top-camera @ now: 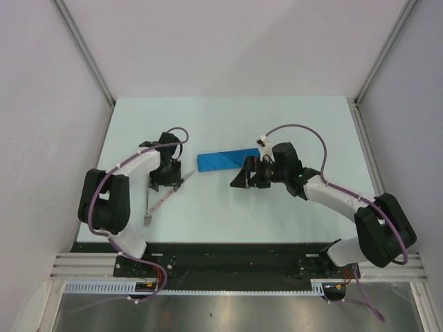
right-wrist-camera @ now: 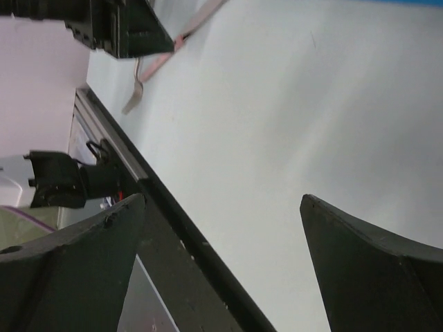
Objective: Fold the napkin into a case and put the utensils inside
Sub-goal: Pick up the knife from the corner of the board.
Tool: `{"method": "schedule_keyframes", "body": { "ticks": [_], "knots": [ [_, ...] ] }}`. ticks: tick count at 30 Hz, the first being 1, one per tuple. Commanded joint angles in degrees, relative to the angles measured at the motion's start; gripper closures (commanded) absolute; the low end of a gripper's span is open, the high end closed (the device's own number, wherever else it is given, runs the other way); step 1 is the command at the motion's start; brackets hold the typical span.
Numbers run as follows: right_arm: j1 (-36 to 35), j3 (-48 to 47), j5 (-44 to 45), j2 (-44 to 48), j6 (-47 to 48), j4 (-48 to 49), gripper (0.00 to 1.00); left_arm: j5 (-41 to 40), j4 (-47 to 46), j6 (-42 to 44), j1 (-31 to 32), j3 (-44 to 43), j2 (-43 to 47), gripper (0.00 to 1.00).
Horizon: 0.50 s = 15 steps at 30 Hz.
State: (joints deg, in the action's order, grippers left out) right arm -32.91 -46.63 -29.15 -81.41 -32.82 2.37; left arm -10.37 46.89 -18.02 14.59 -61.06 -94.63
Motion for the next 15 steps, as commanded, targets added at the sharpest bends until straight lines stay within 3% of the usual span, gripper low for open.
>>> {"method": "schedule_keyframes", "body": {
  "ticks": [1, 4, 7, 10, 11, 15],
  "knots": [
    [0.6, 4.8, -4.8, 4.1, 1.6, 0.5, 0.0, 0.3, -0.8, 7.1, -0.5, -1.5, -2.2, 0.3],
    [0.8, 6.4, -5.9, 5.3, 1.8, 1.7, 0.0, 1.7, -2.3, 8.1, -1.0, -0.6, -5.1, 0.31],
    [1.0, 6.6, -5.7, 6.1, 2.7, 0.8, 0.0, 1.5, -3.7, 7.7, -1.0, 0.9, -6.4, 0.38],
    [1.3, 7.2, -4.7, 6.2, 4.1, 0.4, 0.0, 1.2, -5.2, 4.5, -1.1, 3.0, -6.1, 0.67],
    [1.4, 7.1, -4.0, 5.2, 4.3, 0.7, 0.0, 2.4, -7.1, 2.8, -1.1, 4.7, -5.4, 0.82],
    [0.7, 5.9, -3.5, -0.8, 3.1, 4.1, 0.0, 2.5, -8.0, -0.8, -1.1, 6.7, -0.3, 1.0]
  ]
}}
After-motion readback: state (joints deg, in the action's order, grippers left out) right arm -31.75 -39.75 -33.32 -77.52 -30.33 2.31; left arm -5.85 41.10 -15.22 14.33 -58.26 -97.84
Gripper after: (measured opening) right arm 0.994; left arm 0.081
